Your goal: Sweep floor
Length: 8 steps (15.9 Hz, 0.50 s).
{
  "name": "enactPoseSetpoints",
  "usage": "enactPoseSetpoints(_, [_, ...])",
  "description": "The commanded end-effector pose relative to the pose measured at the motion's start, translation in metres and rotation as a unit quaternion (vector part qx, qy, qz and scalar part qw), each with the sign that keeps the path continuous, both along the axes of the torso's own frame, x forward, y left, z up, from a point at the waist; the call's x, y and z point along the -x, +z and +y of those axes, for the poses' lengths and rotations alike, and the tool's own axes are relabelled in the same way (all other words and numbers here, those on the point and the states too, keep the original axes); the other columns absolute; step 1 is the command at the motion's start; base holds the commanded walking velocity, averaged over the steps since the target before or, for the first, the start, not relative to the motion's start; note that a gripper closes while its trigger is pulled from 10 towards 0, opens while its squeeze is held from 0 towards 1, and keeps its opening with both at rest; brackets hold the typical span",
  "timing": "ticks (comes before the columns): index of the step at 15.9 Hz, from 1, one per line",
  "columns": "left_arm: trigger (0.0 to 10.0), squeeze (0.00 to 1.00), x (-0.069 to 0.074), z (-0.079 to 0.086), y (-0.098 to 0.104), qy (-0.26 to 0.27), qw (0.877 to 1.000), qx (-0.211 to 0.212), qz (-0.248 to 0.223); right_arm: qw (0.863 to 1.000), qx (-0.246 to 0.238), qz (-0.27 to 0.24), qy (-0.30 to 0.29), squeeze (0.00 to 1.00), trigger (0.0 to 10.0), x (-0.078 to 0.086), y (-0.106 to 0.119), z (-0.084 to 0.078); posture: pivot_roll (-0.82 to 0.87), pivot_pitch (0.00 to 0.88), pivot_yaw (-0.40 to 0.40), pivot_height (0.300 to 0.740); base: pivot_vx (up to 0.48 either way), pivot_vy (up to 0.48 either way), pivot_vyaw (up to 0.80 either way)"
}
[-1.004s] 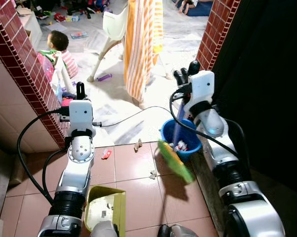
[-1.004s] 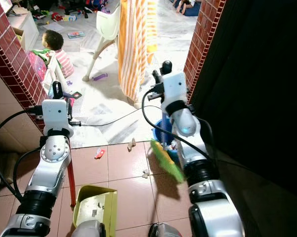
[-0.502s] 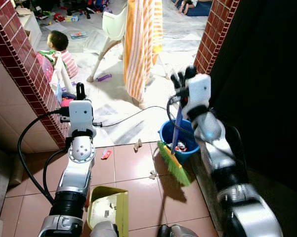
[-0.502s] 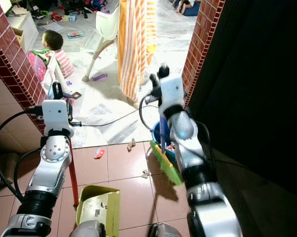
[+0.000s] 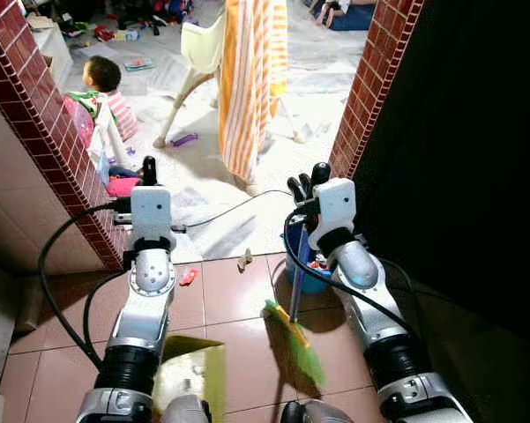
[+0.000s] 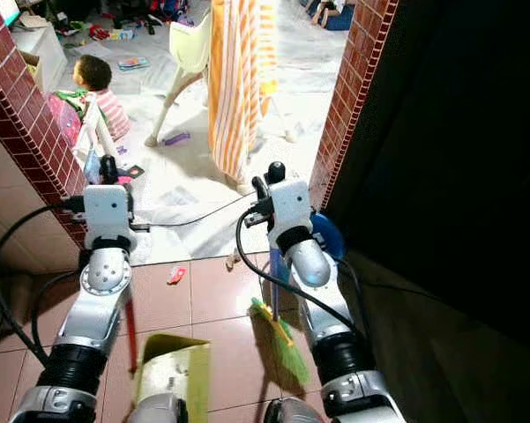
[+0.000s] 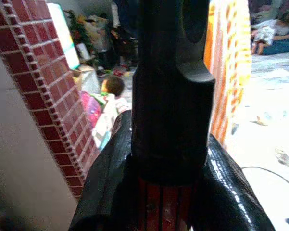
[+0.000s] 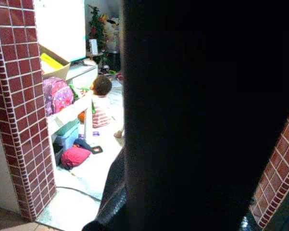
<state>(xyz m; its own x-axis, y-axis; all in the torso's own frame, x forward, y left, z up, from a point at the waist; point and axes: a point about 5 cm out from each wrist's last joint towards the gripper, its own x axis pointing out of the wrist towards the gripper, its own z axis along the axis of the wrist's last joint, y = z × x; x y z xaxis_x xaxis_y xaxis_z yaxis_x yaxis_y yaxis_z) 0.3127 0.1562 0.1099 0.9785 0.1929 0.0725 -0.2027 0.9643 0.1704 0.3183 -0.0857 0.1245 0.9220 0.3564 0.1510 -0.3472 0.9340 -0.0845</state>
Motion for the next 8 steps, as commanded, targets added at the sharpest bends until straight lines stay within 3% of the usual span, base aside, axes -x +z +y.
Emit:
enactPoseSetpoints(1, [10.0, 0.0, -0.0034, -0.003, 0.0063, -0.009, 1.0, 0.015, -0.013, 1.0, -0.006, -0.025, -0.002, 0.0, 10.0, -0.0018, 0.0138, 0.0015, -0.01, 0.005, -0.039, 0.74, 0.0, 0.0, 0.0])
enactPoseSetpoints(4, [10.0, 0.0, -0.0059, -0.0062, 0.0067, -0.013, 1.0, 0.024, -0.015, 0.999, -0.005, -0.037, -0.015, 0.0, 10.0, -0.0047, 0.0189, 0.0, -0.01, 0.009, -0.038, 0.74, 0.0, 0.0, 0.0])
enactPoseSetpoints(8, [10.0, 0.0, -0.0076, -0.0097, -0.0012, -0.012, 0.999, 0.03, -0.007, 0.999, -0.007, -0.037, -0.019, 0.0, 10.0, -0.0052, 0.0212, -0.0001, -0.02, 0.02, -0.039, 0.74, 0.283, 0.0, 0.0])
